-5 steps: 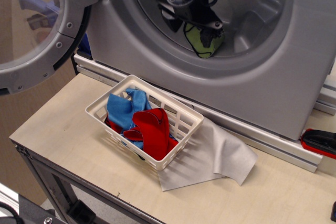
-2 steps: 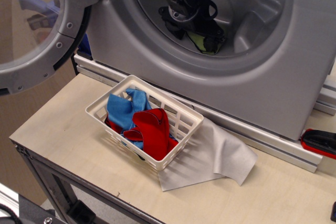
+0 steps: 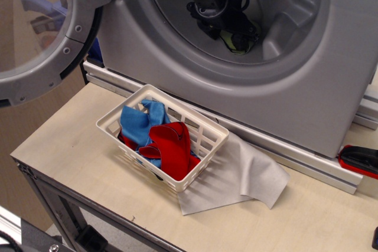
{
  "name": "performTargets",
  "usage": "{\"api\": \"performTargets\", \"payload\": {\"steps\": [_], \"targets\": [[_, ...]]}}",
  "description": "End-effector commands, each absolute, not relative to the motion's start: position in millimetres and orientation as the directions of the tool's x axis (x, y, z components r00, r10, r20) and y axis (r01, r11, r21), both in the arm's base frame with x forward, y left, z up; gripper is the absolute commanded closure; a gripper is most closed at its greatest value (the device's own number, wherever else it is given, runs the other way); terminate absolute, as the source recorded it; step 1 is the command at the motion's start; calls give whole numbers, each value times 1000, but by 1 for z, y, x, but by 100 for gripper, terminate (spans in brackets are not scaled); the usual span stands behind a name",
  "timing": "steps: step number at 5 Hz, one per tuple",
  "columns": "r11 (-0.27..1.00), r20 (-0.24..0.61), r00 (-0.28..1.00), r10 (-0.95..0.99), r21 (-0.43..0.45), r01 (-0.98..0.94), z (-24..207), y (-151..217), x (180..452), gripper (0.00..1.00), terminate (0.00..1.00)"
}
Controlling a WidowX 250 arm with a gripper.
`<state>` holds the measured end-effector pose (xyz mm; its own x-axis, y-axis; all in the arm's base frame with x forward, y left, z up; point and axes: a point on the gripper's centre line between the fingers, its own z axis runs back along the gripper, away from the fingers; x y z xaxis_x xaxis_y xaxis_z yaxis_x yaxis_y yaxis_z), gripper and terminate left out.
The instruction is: Take clothes out of laundry machine
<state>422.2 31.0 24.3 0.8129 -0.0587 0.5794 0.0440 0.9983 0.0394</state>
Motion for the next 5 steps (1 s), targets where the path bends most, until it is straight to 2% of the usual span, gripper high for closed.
{"api": "performTargets", "payload": {"steps": [1,2,3,4,5], "targets": [[996,561,823,-90,64,65,34,36,421,100,0],[996,550,831,-83,56,62,44,35,399,100,0],[996,536,841,-80,82,43,65,37,380,100,0],[994,500,866,-30,104,-25,89,37,362,100,0],[987,452,892,9,139,-80,103,42,342,100,0]]}}
